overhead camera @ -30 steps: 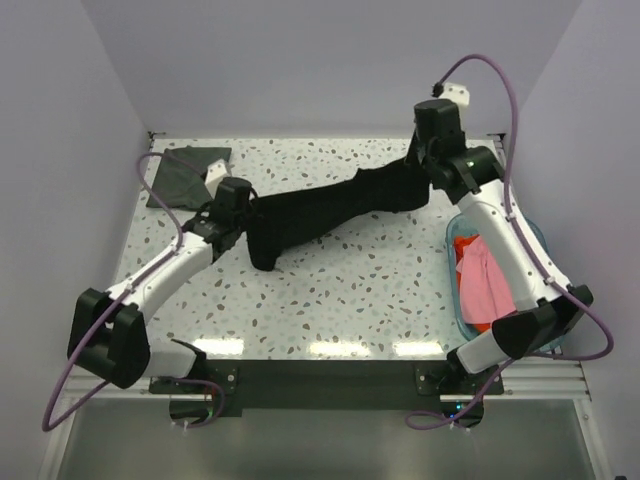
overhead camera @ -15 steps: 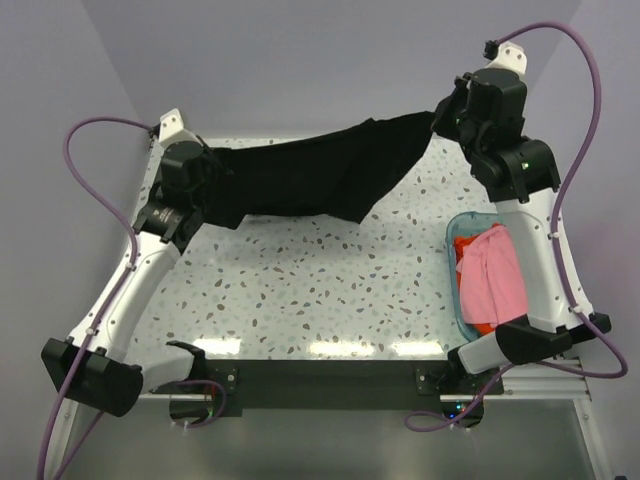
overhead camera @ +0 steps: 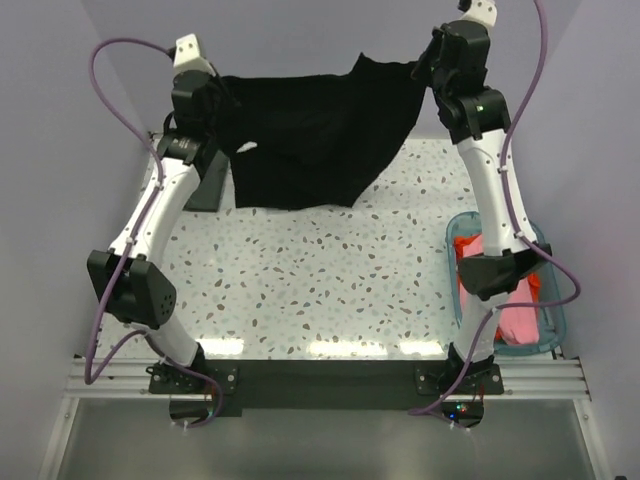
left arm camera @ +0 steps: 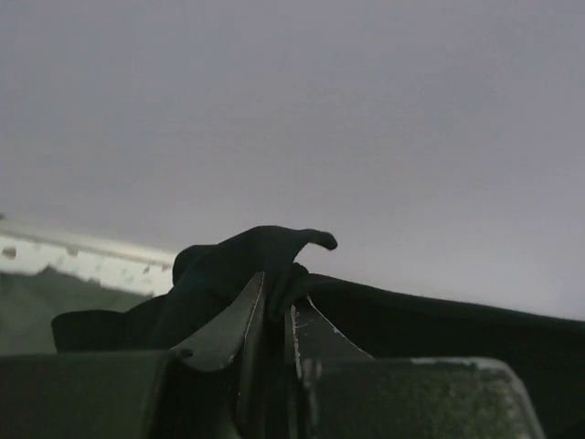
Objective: Fold and stack the t-shirts
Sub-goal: Flatten the tshirt out
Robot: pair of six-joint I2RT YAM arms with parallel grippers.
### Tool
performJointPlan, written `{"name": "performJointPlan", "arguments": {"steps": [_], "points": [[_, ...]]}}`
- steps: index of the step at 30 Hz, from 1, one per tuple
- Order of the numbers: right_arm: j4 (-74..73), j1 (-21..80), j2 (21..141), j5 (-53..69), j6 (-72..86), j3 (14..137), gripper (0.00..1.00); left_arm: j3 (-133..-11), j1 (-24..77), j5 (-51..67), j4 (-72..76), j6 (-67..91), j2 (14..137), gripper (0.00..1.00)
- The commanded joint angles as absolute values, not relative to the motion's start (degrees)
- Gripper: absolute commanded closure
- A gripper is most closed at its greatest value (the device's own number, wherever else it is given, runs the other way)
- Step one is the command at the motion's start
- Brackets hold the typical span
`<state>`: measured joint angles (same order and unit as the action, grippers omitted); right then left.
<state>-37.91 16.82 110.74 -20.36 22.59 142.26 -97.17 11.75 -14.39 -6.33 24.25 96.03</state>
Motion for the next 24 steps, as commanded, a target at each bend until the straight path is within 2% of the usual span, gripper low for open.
{"name": "performJointPlan", "arguments": {"steps": [1,4,7,10,11,13,14,16,17,20,24], "points": [[-26.5,16.3,101.2,-22.1,19.5,144.0,1.0,-108.0,11.2,-12.0,1.7,18.9,93.0,1.0],[-25.5,16.3,95.9,-22.4,19.2,139.9,1.0,-106.6,11.2,-11.9,2.0,18.3,90.4,1.0],[-26.3,16.3,89.1,-22.7,20.2,130.4,1.0,-97.3,11.2,-12.9,2.7,19.3,86.4,1.0],[-27.0,16.4,81.9,-21.9,23.8,113.3,1.0,-89.0,11.2,-13.1,1.9,22.9,81.7,1.0],[-26.8,16.3,76.9,-20.8,25.2,101.8,1.0,-82.6,11.2,-13.0,1.7,24.2,80.3,0.99],[-25.8,16.4,71.4,-18.6,29.1,89.5,1.0,-74.9,11.2,-11.9,0.7,29.7,76.1,0.83],[-25.5,16.5,66.8,-17.4,30.4,77.3,1.0,-66.6,11.2,-11.6,0.5,31.8,74.5,0.61],[-23.7,16.5,63.6,-12.6,34.1,65.8,1.0,-58.1,11.2,-11.7,-2.4,38.6,69.9,0.46],[-22.9,16.4,62.2,-11.0,34.8,55.6,1.0,-49.8,11.2,-11.1,-2.5,40.6,68.5,0.36],[-22.2,16.4,60.4,-9.2,37.0,43.8,1.0,-37.3,11.3,-10.7,-4.0,45.5,63.9,0.33],[-23.6,16.4,62.6,-10.5,36.6,42.4,1.0,-29.1,11.3,-10.8,-6.7,49.6,61.6,0.33]]}}
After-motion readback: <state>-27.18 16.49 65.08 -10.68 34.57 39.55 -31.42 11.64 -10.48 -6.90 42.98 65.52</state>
